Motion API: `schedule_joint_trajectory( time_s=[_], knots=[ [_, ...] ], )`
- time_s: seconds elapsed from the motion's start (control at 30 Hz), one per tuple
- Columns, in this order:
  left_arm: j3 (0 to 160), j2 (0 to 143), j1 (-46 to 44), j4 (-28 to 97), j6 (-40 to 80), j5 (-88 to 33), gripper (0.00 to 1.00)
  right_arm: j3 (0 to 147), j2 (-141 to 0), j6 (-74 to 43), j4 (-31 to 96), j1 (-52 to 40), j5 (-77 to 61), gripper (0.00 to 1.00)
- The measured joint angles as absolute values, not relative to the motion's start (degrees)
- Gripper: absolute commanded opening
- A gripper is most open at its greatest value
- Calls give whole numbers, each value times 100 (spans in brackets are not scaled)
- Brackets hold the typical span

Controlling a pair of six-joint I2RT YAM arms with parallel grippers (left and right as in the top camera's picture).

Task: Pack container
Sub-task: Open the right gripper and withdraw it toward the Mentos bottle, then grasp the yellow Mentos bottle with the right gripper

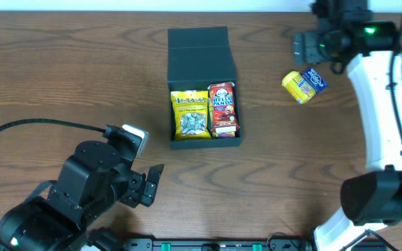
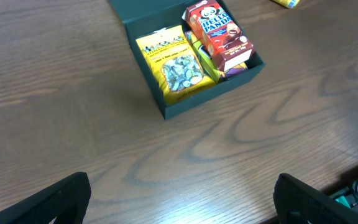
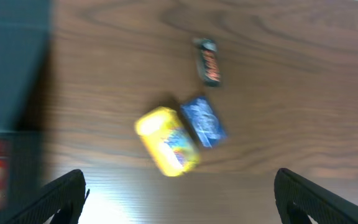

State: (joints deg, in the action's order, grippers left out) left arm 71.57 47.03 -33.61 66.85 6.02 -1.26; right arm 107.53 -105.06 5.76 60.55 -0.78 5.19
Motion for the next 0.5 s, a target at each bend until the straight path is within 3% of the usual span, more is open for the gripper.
schedule_joint_trajectory(
  time_s=[0.17,0.5],
  knots=[
    [7157,4703,-3361,6685,602,-128,95,9898,-10506,1341,5487,438,290,96],
    [7157,4703,-3361,6685,602,-128,95,7946,-10510,2182,3341,513,-292,94]
  ],
)
